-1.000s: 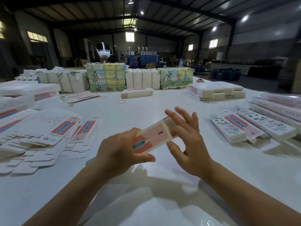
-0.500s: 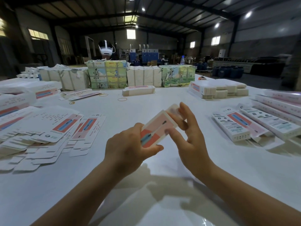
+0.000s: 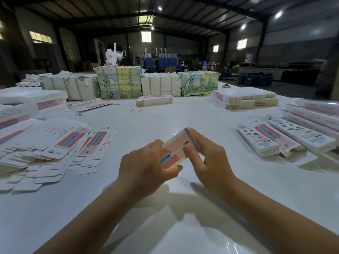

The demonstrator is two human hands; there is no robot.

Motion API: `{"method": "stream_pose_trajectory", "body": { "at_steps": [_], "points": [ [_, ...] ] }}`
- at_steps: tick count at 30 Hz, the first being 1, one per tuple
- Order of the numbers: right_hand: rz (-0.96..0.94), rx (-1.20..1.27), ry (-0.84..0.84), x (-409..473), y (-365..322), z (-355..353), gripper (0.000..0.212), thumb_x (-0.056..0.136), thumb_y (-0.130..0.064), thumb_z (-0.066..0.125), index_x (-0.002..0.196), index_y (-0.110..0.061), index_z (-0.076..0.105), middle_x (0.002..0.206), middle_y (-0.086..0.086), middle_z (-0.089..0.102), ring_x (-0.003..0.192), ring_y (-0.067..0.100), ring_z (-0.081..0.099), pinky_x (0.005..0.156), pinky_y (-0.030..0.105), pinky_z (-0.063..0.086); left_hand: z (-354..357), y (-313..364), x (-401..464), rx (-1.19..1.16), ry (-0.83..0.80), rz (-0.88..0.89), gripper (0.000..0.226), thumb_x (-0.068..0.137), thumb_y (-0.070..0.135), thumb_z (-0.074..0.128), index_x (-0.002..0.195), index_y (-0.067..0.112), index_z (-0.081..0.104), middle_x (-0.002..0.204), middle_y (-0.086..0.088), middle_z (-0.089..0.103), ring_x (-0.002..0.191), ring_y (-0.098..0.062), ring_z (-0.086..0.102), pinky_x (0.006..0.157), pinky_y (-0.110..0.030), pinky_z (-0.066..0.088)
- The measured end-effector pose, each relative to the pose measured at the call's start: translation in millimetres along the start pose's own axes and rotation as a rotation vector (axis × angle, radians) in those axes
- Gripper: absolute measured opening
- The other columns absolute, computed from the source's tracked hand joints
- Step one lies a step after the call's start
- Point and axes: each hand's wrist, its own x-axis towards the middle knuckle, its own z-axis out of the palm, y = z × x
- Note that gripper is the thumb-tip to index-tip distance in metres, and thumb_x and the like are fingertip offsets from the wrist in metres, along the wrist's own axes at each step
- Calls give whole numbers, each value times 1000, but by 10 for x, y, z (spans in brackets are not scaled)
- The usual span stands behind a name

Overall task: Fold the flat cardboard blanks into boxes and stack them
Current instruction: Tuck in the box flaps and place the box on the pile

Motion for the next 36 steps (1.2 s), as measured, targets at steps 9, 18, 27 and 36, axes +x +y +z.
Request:
{"method": "stream_pose_trajectory", "body": {
  "at_steps": [9, 18, 27, 36],
  "points": [
    [354, 666, -47, 91, -39, -22, 25, 97, -18, 47, 110, -26, 67, 98, -6, 73, 98, 17, 65, 91, 29, 53, 0, -136, 8, 86, 75, 27, 54, 76, 72, 51, 111, 31, 42, 102, 13, 58, 67, -11, 49, 53, -18, 32],
    [384, 856, 23, 105, -24, -22, 31, 92, -3, 53, 104, -27, 70, 105, -2, 73, 100, 16, 65, 87, 27, 53, 18, -104, 7, 81, 322, 177, 61, 59, 46, 84, 102, 7, 65, 80, -7, 69, 55, -26, 63, 46, -32, 51],
    [262, 547, 88, 76, -111, -57, 59, 93, 2, 45, 80, -50, 70, 87, -22, 72, 90, -1, 65, 74, 11, 49, 44, -111, 52, 222, 410, 266, 68, 54, 48, 85, 100, 1, 68, 78, -12, 70, 54, -28, 64, 46, -32, 52],
    [232, 451, 124, 80, -98, -118, 33, 92, -8, 56, 81, -35, 72, 77, -3, 58, 71, 6, 58, 62, 18, 48, 22, -178, 34, 271, 439, 348, 67, 54, 45, 85, 99, -1, 68, 83, -14, 71, 58, -28, 66, 49, -33, 55]
  ]
}}
